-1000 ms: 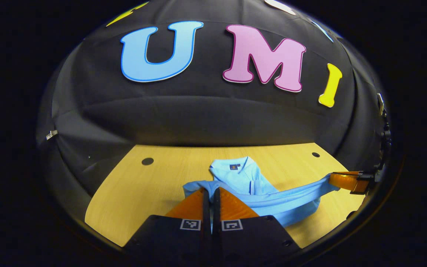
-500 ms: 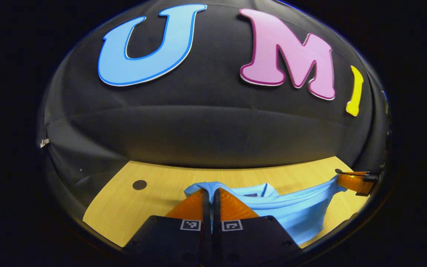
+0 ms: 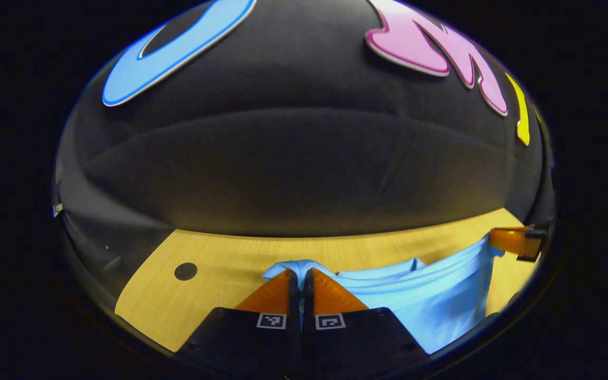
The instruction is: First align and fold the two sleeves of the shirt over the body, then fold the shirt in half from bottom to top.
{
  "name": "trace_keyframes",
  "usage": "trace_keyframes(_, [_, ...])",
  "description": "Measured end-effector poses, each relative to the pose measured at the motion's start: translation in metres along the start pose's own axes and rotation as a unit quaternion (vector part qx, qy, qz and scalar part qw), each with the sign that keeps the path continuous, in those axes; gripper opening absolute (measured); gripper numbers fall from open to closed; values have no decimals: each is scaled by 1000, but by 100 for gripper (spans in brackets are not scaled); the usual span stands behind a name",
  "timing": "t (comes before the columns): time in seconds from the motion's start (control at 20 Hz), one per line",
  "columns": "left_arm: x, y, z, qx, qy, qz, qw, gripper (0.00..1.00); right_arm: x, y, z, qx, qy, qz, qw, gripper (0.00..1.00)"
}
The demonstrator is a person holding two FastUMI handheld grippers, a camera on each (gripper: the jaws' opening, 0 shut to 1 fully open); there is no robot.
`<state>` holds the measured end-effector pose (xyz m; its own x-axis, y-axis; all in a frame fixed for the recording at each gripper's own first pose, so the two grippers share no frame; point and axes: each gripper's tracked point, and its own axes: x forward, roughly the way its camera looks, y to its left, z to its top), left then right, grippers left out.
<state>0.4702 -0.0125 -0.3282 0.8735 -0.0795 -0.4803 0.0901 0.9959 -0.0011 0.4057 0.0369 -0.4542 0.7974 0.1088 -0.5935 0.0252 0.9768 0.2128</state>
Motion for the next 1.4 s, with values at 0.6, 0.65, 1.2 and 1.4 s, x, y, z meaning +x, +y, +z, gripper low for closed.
trace_keyframes(0.6, [29, 3, -52, 19, 79, 22, 996, 6, 47, -1, -68, -16, 75, -20, 997, 7])
trace_keyframes(0.65, [31, 1, -58, 21, 86, 17, 996, 6, 48, -3, -75, -11, 86, -24, 996, 7])
trace_keyframes(1.2, [34, -10, -77, 14, 117, -7, 993, 42, 45, 1, -90, -15, 108, -11, 994, 27])
trace_keyframes(1.4, [32, -6, -73, 2, 110, -6, 994, 70, 40, 4, -94, -20, 115, -3, 993, 46])
